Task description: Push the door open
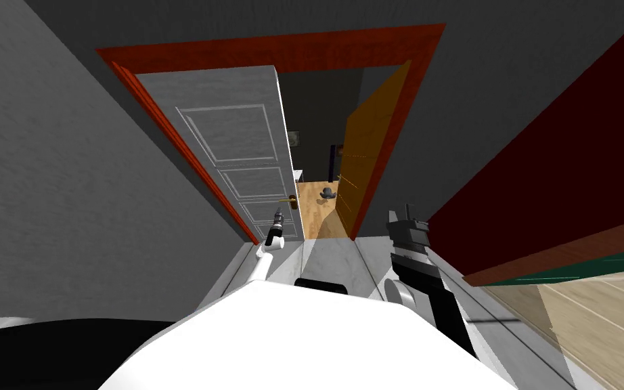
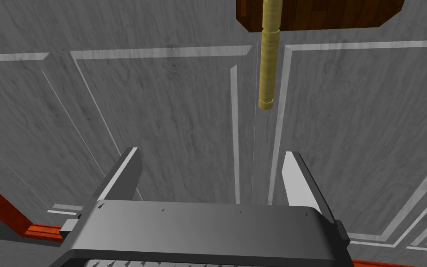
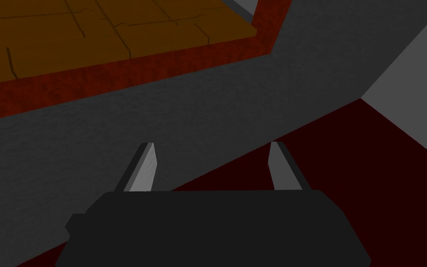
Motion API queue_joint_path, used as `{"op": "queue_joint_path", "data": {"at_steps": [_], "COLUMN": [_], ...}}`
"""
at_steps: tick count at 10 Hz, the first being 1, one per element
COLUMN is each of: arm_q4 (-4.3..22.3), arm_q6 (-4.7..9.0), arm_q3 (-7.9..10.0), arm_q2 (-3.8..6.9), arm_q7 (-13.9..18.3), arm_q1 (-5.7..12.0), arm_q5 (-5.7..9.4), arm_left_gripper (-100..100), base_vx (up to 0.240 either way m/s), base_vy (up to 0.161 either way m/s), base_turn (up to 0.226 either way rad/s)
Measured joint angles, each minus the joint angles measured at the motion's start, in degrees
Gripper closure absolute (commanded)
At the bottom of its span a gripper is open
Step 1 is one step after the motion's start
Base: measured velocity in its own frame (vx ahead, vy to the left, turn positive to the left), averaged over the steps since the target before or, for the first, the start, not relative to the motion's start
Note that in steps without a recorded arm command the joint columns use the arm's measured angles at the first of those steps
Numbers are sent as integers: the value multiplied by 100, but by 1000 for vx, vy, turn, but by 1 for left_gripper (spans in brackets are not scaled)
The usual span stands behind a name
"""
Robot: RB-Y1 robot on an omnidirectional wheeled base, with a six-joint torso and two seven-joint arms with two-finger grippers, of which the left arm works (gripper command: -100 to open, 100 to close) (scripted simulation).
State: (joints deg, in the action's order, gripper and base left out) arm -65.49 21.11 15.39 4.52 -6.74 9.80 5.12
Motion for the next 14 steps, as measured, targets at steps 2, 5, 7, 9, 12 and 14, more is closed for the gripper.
{"op": "queue_joint_path", "data": {"at_steps": [2,5,7,9,12,14], "arm_q4": [235,662,931,1179,1426,1426], "arm_q6": [-25,12,6,12,3,-3], "arm_q3": [76,178,257,321,394,415], "arm_q2": [-32,-44,-78,-102,-134,-102], "arm_q7": [-21,-25,-34,-39,-48,-56], "arm_q1": [162,419,592,742,907,910], "arm_q5": [2,12,17,22,28,32], "arm_left_gripper": [-100,-100,-100,-100,-100,-100], "base_vx": [35,26,38,33,43,165], "base_vy": [106,119,119,114,71,49], "base_turn": [-119,-123,-121,-99,-60,-21]}}
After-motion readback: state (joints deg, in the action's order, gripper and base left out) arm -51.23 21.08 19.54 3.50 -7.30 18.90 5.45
